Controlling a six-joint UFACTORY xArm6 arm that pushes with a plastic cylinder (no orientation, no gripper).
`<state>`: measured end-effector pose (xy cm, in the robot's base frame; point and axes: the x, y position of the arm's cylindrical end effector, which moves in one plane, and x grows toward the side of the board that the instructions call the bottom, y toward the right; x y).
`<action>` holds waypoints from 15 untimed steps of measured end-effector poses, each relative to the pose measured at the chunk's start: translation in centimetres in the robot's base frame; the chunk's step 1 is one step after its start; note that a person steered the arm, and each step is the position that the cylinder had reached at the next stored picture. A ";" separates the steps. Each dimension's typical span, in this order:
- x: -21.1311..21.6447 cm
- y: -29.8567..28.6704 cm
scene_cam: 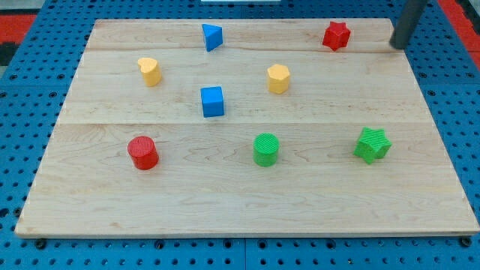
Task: Push the red star closer to the blue cube
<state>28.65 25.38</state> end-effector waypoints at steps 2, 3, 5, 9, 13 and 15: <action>-5.1 1.9; -8.9 -5.7; -7.2 -10.3; -2.0 -8.0; -4.9 -16.7; -0.4 -19.9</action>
<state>28.21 5.44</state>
